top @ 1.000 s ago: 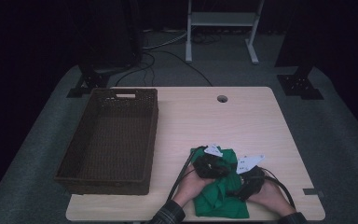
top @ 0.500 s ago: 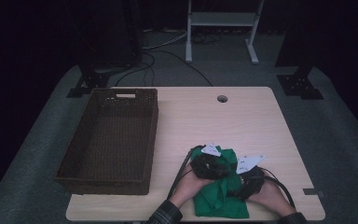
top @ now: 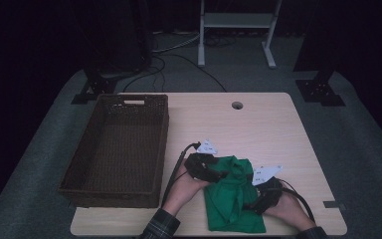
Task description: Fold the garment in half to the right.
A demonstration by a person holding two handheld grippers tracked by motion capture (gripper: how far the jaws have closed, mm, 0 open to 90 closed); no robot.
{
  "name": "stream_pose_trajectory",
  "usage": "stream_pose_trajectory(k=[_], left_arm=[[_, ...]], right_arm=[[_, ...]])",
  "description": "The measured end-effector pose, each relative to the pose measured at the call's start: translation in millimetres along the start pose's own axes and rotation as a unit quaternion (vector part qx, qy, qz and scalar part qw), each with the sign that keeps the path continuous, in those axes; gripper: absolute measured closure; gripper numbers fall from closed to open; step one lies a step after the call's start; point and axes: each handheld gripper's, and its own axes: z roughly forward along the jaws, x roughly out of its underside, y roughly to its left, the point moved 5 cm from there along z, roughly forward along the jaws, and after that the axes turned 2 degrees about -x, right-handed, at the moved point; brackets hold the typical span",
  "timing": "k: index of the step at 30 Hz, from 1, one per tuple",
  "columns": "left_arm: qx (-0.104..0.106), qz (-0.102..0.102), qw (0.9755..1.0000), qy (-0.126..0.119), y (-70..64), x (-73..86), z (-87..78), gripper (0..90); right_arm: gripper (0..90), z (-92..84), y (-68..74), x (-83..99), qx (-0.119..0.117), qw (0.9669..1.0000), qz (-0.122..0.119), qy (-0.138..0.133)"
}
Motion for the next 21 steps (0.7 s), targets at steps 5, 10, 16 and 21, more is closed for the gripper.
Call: stream_pose_trajectory(k=[5,10,16,21], left_arm=[[-0.074,-0.017,0.9971,0.004,24.7,1.8,4.1,18.1],[-0.11,-0.037,0.9928,0.027,44.8,7.8,16.9,2.6],[-0.137,-0.04,0.9886,0.047,61.0,16.9,27.7,0.8],[-0.152,-0.043,0.985,0.07,69.5,28.2,39.0,0.8]], right_arm=[[0.0,0.0,-0.1,0.0,0.001,1.0,0.0,0.0],[0.0,-0.1,0.1,0.0,0.0,1.0,0.0,0.0],[0.0,-0.1,0.1,0.1,0.0,1.0,0.0,0.0],[0.0,-0.1,0.1,0.0,0.0,1.0,0.0,0.0]])
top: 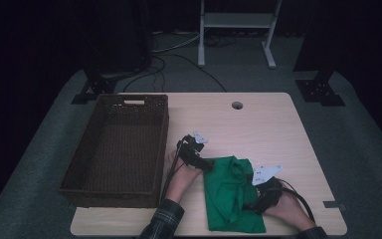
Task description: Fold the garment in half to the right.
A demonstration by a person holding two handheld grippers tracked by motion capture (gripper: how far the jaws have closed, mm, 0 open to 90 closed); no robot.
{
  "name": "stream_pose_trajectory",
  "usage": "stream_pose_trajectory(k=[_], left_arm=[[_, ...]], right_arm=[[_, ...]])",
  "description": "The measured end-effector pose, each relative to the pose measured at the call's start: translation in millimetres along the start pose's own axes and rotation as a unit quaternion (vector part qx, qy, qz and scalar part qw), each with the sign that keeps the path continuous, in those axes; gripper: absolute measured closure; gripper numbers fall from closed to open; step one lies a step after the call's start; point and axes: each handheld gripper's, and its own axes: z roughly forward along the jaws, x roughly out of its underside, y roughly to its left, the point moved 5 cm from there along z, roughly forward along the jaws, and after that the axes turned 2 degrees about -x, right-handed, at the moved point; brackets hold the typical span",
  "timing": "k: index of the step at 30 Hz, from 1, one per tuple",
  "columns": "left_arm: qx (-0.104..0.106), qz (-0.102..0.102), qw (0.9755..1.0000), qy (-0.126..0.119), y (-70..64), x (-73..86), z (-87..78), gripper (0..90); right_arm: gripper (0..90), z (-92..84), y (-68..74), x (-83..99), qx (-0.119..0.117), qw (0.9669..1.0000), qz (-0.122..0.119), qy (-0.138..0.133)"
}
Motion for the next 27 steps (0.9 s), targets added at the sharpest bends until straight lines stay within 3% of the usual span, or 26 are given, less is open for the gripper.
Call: stream_pose_trajectory(k=[2,5,10,15,20,24,27], left_arm=[[0.001,0.001,1.0,0.008,0.2,4.0,4.9,0.8],[0.014,-0.007,0.9999,-0.005,2.1,7.6,7.7,0.8],[0.018,-0.004,0.9993,-0.031,3.0,10.7,8.4,0.5],[0.022,0.0,0.9993,-0.031,3.7,10.3,8.7,0.4],[0.024,0.002,0.9992,-0.032,3.6,10.2,9.0,0.1],[0.024,0.002,0.9992,-0.032,3.6,10.3,9.0,0.1],[0.023,0.002,0.9992,-0.032,3.6,10.3,8.9,0.1]], right_arm=[[0.0,0.0,-0.1,0.0,0.0,1.0,0.0,0.0],[0.0,0.1,0.0,-0.1,0.0,1.0,0.001,0.0],[0.0,0.0,0.2,-0.1,0.001,1.0,0.001,0.0],[0.0,-6.6,-0.3,-1.3,0.001,0.9999,0.013,0.002],[0.0,-24.8,-5.3,-11.1,0.016,0.9991,0.027,-0.029],[0.0,-35.7,-11.9,-21.5,0.033,0.9963,0.046,-0.064],[0.0,-39.5,-17.1,-28.9,0.047,0.9945,0.058,-0.074]])
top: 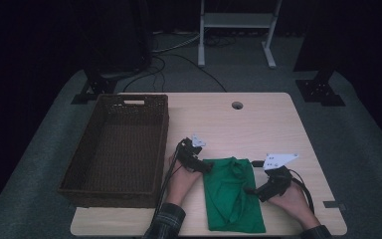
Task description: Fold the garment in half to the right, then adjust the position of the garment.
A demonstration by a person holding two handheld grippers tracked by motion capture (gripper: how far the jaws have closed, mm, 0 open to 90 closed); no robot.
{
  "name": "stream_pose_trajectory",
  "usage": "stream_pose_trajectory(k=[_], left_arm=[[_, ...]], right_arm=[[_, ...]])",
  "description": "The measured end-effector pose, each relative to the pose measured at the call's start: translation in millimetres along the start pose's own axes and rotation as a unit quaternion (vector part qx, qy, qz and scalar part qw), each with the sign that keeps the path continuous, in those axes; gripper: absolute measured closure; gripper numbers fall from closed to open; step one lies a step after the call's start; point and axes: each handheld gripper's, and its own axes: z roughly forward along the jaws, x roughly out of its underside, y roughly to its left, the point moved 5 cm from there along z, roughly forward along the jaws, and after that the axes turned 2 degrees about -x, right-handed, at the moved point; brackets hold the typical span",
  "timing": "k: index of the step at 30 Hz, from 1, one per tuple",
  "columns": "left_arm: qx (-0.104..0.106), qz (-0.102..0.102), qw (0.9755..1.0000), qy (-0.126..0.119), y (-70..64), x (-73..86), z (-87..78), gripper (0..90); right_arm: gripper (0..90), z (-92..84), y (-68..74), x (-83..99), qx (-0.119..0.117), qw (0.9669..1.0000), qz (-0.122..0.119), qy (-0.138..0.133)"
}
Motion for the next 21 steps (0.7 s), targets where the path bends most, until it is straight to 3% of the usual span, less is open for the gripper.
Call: stream_pose_trajectory(k=[4,21], left_arm=[[0.0,0.0,1.0,0.0,0.0,0.0,0.0,0.1],[0.001,-0.001,1.0,0.0,0.2,0.1,-0.2,0.2]], right_arm=[[0.0,-0.9,-3.0,-11.3,0.01,0.9998,0.011,-0.016],[0.0,20.2,-11.2,-23.3,0.039,0.9985,0.039,-0.002]])
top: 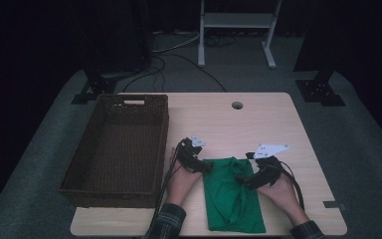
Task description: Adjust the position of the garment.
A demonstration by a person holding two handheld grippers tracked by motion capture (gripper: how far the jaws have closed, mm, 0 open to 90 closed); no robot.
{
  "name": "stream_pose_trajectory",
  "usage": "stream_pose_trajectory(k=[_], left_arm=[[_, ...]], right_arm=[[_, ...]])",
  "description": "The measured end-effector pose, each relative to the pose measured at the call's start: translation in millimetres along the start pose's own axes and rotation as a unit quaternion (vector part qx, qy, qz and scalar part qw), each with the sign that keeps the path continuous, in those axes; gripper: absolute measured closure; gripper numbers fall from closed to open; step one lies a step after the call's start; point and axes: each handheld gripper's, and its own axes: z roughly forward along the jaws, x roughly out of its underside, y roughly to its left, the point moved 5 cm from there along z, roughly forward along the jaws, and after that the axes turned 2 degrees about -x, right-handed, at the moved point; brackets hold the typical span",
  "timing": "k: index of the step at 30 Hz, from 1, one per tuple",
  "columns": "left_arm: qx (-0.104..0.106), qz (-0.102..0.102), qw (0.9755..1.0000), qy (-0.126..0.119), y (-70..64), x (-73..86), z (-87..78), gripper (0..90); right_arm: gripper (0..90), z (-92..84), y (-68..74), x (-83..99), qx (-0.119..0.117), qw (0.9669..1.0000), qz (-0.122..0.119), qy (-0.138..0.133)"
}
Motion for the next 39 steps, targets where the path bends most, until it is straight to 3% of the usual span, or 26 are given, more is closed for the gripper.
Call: stream_pose_trajectory(k=[8,12,14,21,27,34,39], left_arm=[[0.0,0.0,1.0,0.0,0.0,0.0,-0.1,0.2],[0.0,0.0,1.0,0.0,0.0,0.0,-0.1,0.2],[0.0,0.0,1.0,0.0,0.0,0.0,-0.1,0.2],[0.0,0.0,1.0,0.0,0.0,0.0,-0.1,0.2],[0.0,0.0,1.0,0.0,0.0,0.0,-0.1,0.2],[0.0,0.0,1.0,0.0,0.0,0.0,-0.1,0.2],[0.0,-0.001,1.0,0.0,-0.1,0.0,0.0,0.2]], right_arm=[[0.0,19.7,-1.4,-4.2,0.012,0.9998,0.01,0.013],[8.6,26.0,-3.0,-8.8,0.017,0.9996,0.017,0.014],[16.9,26.6,-3.8,-9.1,0.02,0.9995,0.021,0.015],[47.6,17.5,-4.1,-8.0,0.032,0.9991,0.026,0.004],[51.6,10.8,-4.0,-5.2,0.045,0.9986,0.026,0.011],[67.6,-2.5,-10.6,2.3,0.06,0.9974,0.034,0.019],[68.1,-8.7,-18.4,5.7,0.068,0.9968,0.04,0.015]])
